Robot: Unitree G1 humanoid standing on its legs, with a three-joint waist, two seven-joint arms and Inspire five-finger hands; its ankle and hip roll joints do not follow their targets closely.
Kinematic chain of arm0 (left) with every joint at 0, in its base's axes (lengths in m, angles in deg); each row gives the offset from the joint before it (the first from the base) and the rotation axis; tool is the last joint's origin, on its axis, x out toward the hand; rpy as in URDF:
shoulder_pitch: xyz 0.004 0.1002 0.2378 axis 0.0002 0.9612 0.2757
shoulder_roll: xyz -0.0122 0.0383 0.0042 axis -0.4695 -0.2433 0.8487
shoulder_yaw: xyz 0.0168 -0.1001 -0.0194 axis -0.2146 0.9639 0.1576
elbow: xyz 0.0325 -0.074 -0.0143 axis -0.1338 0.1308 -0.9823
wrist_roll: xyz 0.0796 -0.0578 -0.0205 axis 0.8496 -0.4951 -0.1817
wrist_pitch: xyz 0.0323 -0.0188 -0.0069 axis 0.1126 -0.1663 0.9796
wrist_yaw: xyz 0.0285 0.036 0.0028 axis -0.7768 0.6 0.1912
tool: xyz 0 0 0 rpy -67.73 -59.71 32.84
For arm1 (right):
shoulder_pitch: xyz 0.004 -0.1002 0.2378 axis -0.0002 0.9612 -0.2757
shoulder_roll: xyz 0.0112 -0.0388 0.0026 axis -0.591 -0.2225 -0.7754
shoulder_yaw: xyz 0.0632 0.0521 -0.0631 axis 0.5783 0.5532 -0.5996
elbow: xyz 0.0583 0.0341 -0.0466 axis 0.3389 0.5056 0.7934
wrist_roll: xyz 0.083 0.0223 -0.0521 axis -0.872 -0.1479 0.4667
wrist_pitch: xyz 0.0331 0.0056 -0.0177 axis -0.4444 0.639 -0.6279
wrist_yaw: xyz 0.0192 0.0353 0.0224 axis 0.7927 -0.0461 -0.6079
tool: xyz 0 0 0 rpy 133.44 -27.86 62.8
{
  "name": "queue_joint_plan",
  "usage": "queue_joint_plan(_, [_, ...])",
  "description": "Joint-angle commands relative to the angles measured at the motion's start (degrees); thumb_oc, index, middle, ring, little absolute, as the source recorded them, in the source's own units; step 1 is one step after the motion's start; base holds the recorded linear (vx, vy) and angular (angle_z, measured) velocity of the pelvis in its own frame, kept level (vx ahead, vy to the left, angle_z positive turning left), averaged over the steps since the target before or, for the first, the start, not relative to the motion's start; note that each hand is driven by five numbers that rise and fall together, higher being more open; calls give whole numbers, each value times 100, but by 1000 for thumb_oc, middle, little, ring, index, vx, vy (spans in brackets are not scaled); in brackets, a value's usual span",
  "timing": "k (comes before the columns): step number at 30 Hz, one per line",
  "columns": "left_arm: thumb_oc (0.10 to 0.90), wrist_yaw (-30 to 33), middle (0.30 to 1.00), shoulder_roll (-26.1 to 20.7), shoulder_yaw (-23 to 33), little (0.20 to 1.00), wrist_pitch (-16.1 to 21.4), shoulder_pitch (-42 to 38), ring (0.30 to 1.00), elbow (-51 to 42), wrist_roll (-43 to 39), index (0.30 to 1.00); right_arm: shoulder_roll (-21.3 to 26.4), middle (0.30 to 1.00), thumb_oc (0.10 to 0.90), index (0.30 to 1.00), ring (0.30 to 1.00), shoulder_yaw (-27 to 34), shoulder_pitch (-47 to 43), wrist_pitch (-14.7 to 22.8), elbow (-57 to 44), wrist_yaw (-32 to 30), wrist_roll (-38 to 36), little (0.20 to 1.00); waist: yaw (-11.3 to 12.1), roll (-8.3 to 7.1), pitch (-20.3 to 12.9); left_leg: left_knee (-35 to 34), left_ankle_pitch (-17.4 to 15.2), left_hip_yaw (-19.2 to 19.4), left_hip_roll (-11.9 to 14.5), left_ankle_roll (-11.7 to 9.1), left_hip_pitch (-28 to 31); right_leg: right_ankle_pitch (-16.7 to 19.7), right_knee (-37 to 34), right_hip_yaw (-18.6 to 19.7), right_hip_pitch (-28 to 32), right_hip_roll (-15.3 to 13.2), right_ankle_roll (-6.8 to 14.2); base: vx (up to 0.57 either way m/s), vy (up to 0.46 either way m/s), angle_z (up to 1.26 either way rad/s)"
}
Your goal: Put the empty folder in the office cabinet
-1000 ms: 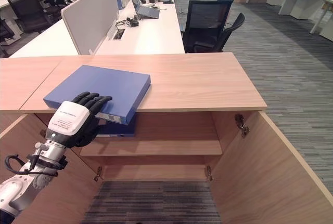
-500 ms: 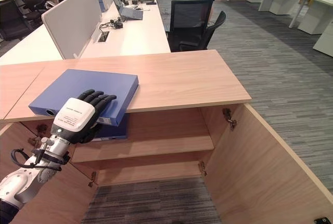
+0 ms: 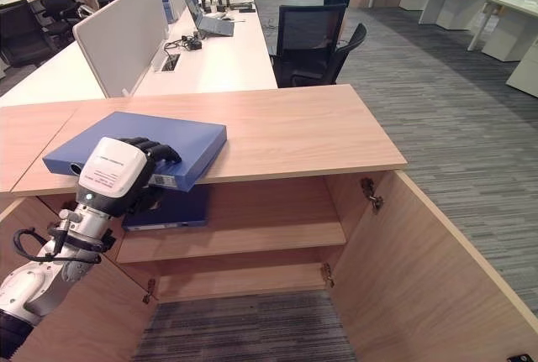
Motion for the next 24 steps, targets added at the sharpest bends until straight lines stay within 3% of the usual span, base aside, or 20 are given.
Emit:
queue_joint_plan(1, [400,-168,300,-267,97,300,-23,-740,300,-42,88,300,147,900,800,900,900,89,-343,46,162,-74,-98,900,44,32,219,6,-878,-207,206,-257,444,-733,90,-174,385,-286,594,45,-1,2])
queue_joint_plan(8, [400,-137,300,-167,689,300,84,-287,300,-707,-147,300,53,900,800,900,900,91,-344,46,151,-70,-77,900,154,-9,229,6,-819,-243,198,-245,417,-700,108,-211,379,-290,573,-15,-2,3])
queue_joint_plan(13, [400,-48,300,471,1514,300,383,320,300,-1571,-1107,300,-28,900,800,900,900,94,-376,35,139,-65,-88,900,243,-49,234,6,-810,-269,184,-237,416,-701,102,-229,385,-294,550,-5,-2,2])
queue_joint_plan(17, [400,-139,300,1077,1887,300,708,525,300,-2143,-2441,300,-33,900,800,900,900,63,-421,34,83,-27,-96,900,279,-71,237,6,-797,-296,178,-222,420,-697,91,-225,400,-305,530,-5,0,1])
queue_joint_plan(18, [400,-184,300,1315,1927,300,900,541,300,-2304,-3267,300,-14,900,800,900,900,46,-457,35,42,-1,-124,900,293,-71,244,6,-789,-305,177,-217,416,-692,88,-234,410,-313,523,-17,-3,4])
queue_joint_plan(20, [400,-282,300,1420,1966,300,971,566,300,-2342,-3669,300,8,900,800,900,900,44,-484,27,23,8,-135,900,298,-67,246,6,-789,-313,175,-214,418,-691,86,-237,418,-315,518,0,0,0])
queue_joint_plan(24, [400,-980,300,1822,2028,300,1233,591,300,-2467,-5530,300,101,900,800,900,900,38,-598,-4,-56,80,-123,900,322,-63,268,6,-777,-326,179,-211,406,-684,74,-253,423,-323,508,0,0,0])
